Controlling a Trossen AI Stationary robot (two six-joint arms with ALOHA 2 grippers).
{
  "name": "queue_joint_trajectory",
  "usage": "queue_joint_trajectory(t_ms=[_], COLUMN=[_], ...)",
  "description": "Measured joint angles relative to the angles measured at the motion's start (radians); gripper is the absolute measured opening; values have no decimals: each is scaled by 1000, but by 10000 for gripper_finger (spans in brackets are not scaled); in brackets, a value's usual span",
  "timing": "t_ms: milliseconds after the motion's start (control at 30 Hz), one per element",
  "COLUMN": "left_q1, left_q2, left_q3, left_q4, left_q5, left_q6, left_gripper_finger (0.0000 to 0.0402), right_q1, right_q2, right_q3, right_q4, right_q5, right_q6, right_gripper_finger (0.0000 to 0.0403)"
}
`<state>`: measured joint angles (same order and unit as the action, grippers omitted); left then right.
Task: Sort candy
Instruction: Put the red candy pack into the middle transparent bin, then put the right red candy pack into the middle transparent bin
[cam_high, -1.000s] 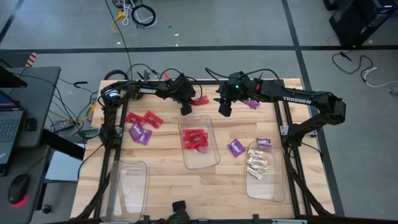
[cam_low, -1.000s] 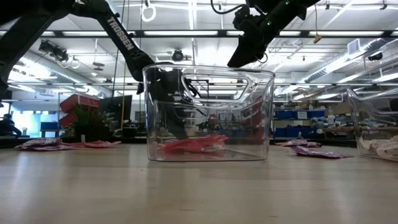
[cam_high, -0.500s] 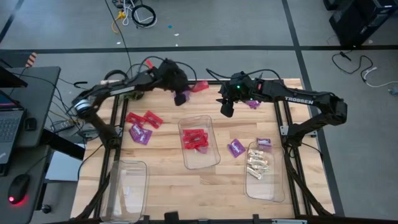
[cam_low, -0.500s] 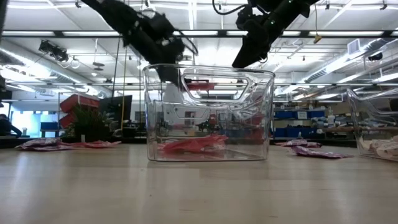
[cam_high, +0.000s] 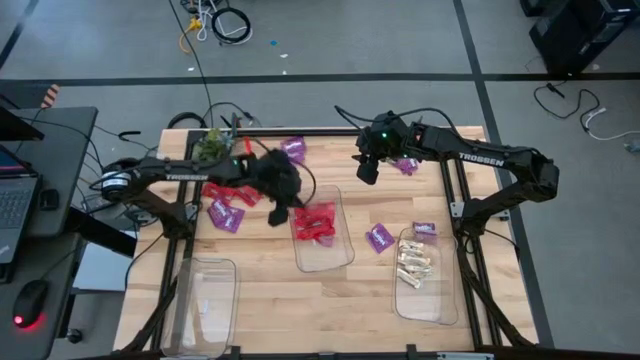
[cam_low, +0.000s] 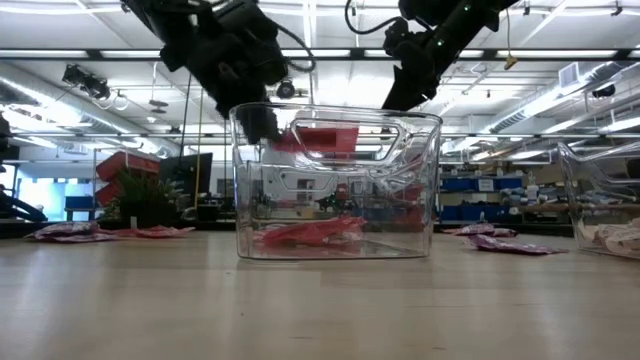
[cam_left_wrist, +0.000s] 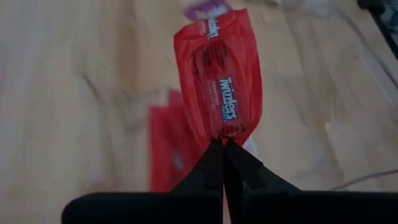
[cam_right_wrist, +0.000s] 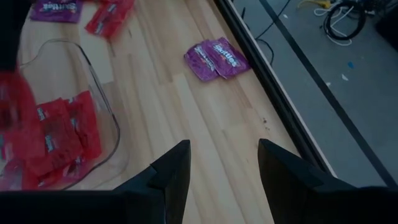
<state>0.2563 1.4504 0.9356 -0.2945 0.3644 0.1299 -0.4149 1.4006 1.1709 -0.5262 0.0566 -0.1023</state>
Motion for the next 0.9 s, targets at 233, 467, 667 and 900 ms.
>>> queue_joint_trajectory(t_ms=[233,467,667,900], left_q1=[-68,-87,-86,-86], left_q2=[65,97,90,87], left_q3=[-60,-61,-19,-9], left_q4=[84,93,93,69], left_q5=[-56,-117,-178,-192], left_q6=[-91,-104,-131,-101], left_gripper_finger=[2,48,107,127], right_q1=[0,-1,-7,-54], right_q2=[0,0,0,0], right_q3=[0,0,0,0], right_q4=[0,-13,-31,-52], right_q5=[3,63,106,142], right_q6=[14,32,33,47], right_gripper_finger=[173,173,173,173])
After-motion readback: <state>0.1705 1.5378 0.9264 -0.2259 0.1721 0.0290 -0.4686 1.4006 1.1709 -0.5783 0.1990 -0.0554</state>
